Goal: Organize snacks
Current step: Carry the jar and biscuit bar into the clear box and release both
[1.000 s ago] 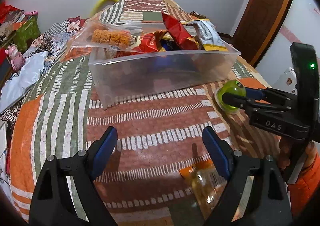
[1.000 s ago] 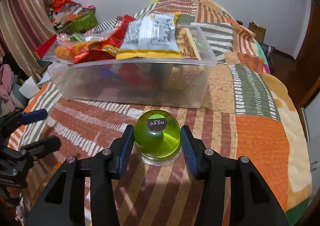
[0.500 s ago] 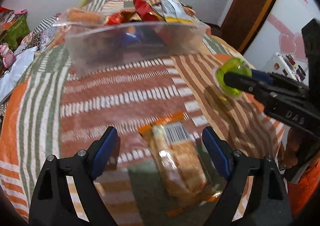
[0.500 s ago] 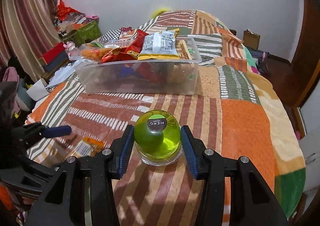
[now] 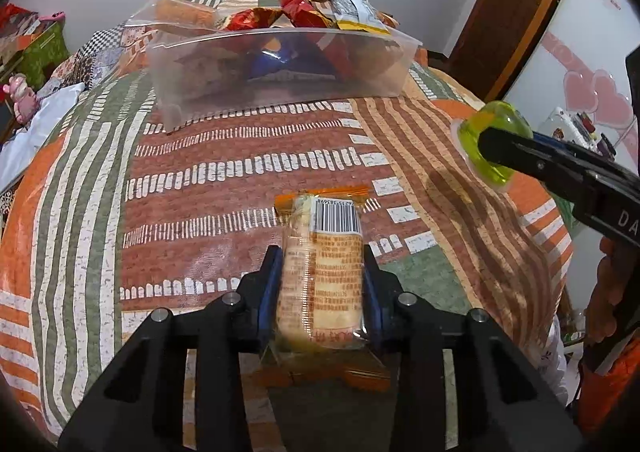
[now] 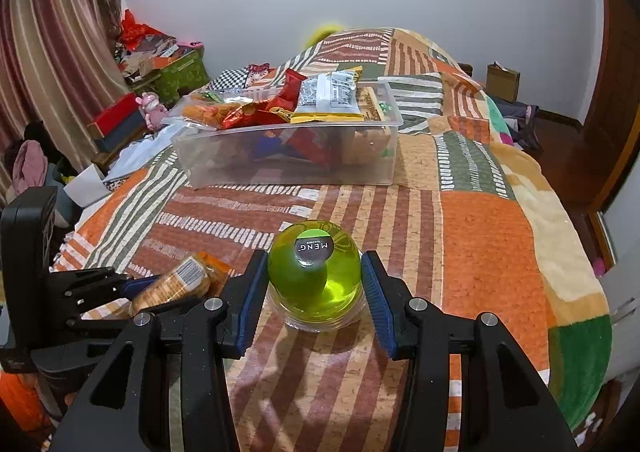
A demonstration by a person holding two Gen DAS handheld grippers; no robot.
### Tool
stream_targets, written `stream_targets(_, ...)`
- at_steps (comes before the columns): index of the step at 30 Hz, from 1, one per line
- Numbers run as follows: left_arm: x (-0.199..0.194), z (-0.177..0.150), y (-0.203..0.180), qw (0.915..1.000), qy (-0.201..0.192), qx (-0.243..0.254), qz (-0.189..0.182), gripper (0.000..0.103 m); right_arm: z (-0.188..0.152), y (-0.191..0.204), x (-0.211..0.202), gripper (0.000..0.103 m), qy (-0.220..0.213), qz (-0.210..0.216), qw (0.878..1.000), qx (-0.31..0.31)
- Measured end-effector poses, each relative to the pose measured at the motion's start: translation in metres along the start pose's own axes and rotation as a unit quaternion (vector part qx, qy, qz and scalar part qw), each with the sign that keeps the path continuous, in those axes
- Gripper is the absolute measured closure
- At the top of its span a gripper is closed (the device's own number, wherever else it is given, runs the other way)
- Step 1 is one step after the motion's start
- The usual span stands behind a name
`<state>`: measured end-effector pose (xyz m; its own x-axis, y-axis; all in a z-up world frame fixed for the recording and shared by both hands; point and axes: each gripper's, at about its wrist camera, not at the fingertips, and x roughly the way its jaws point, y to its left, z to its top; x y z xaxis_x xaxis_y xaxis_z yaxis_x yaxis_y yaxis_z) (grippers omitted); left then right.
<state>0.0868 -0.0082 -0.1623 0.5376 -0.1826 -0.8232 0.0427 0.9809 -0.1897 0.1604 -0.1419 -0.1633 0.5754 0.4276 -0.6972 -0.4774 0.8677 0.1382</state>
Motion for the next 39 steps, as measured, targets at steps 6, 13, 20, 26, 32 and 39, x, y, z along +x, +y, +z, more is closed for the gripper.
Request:
stream_targets(6,-0.012,0.006,0.007,0.9997,-0.022,-0.012,0.001,0.067,0.005,0.004,0.003,0.059,-0.002,0.005,1.0,-0.003)
stream_targets(13,-0.036,0.036,0.017,0.9974,-0.069,-0.022,0.004,0.067,0.02,0.01,0.009,0.059,-0.01,0.012,1.0,-0.009)
stream_targets(20,-0.052,0.077,0.035,0.9931,-0.111,-0.034,0.012,0.067,0.05,0.017,0.019,0.059,-0.027,0.017,0.999,-0.017)
stream_targets(26,-0.05,0.121,0.05,0.9912,-0.126,-0.037,0.02,0.067,0.077,0.022,0.031,0.059,-0.039,0.022,0.999,-0.027)
stream_targets(32,-0.03,0.159,0.059,0.9923,-0.116,-0.029,0.031,0.067,0.107,0.032,0.056,0.059,-0.04,0.035,0.998,-0.03)
stream_targets(39,-0.008,0.186,0.076,0.9937,-0.098,-0.019,0.05,0.068,0.135,0.048,0.092,0.059,-0.025,0.043,0.998,-0.045)
